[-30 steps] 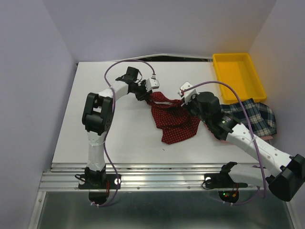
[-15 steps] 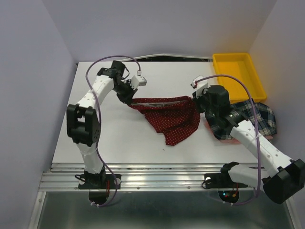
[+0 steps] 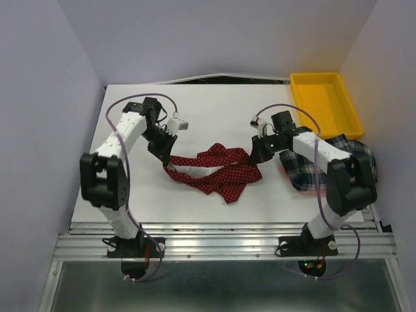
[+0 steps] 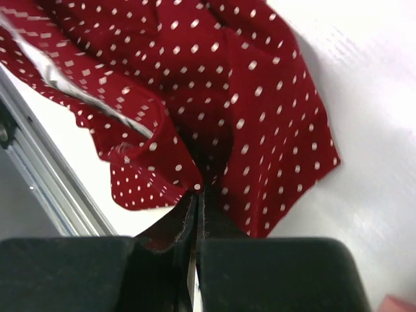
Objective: Fold and stack the skirts
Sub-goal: Flatten the skirt out
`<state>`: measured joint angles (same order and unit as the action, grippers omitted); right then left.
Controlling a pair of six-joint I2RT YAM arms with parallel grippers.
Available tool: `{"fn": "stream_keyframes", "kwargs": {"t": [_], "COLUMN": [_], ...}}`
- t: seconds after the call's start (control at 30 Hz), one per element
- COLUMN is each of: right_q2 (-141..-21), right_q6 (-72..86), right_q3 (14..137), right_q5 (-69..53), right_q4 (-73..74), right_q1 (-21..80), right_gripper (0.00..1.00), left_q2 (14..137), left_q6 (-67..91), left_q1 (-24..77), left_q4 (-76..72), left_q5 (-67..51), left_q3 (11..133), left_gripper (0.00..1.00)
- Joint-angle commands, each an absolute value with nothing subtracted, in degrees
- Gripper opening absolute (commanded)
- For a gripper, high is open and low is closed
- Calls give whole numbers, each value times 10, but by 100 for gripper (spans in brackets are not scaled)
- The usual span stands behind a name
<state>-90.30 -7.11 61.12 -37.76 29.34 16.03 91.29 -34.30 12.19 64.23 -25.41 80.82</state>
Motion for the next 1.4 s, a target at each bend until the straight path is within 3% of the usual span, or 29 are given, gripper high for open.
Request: {"fn": "stream_keyframes", "kwargs": {"t": [0.0, 0.03, 0.1, 0.13, 0.17, 0.23, 0.4, 0.47, 0.6, 0.77, 0.87, 1.03, 1.07, 1.23, 1.37], "right_q2": [-975, -990, -1020, -1026, -1027, -1017, -982, -973, -974, -983, -988, -1017, -1022, -1053, -1056], "right_q6": [-98, -112, -122, -122, -122, -125, -119, -116, -119, -146, -155, -161, -163, -169, -175], "right_q3": [696, 707, 742, 750, 757, 766, 776, 785, 799, 795, 793, 792, 793, 809, 822], "right_q5": [-480, -498, -503, -498, -494, -476, -430, -407, -362, -278, -246, -217, -214, -214, -251], "right_q4": [315, 320, 345, 352, 358, 364, 370, 364, 361, 349, 344, 331, 328, 337, 348], "right_q1": [135, 134, 134, 134, 134, 129, 129, 129, 154, 199, 220, 239, 239, 239, 244], "right_gripper": [1, 1, 11, 20, 38, 55, 84, 91, 86, 65, 58, 57, 57, 54, 36], "left_q2": [1058, 1114, 1154, 1174, 1179, 1173, 1149, 1126, 1080, 1045, 1023, 980, 974, 928, 912], "left_q6": [-280, -268, -240, -237, -235, -237, -282, -293, -291, -287, -284, -304, -310, -371, -462], "left_q1": [85, 76, 56, 54, 54, 52, 50, 48, 29, -16, -44, -55, -55, -55, -55], "left_q4": [633, 643, 641, 635, 628, 605, 609, 605, 567, 534, 505, 461, 454, 410, 409], "left_q5": [-314, -337, -391, -395, -399, -416, -461, -467, -478, -485, -476, -440, -427, -407, -401], "left_q3": [931, 958, 1014, 1023, 1030, 1034, 1033, 1021, 986, 951, 930, 893, 886, 832, 808], "left_gripper": [0, 0, 4, 7, 12, 24, 46, 47, 49, 49, 49, 50, 59, 62, 63]}}
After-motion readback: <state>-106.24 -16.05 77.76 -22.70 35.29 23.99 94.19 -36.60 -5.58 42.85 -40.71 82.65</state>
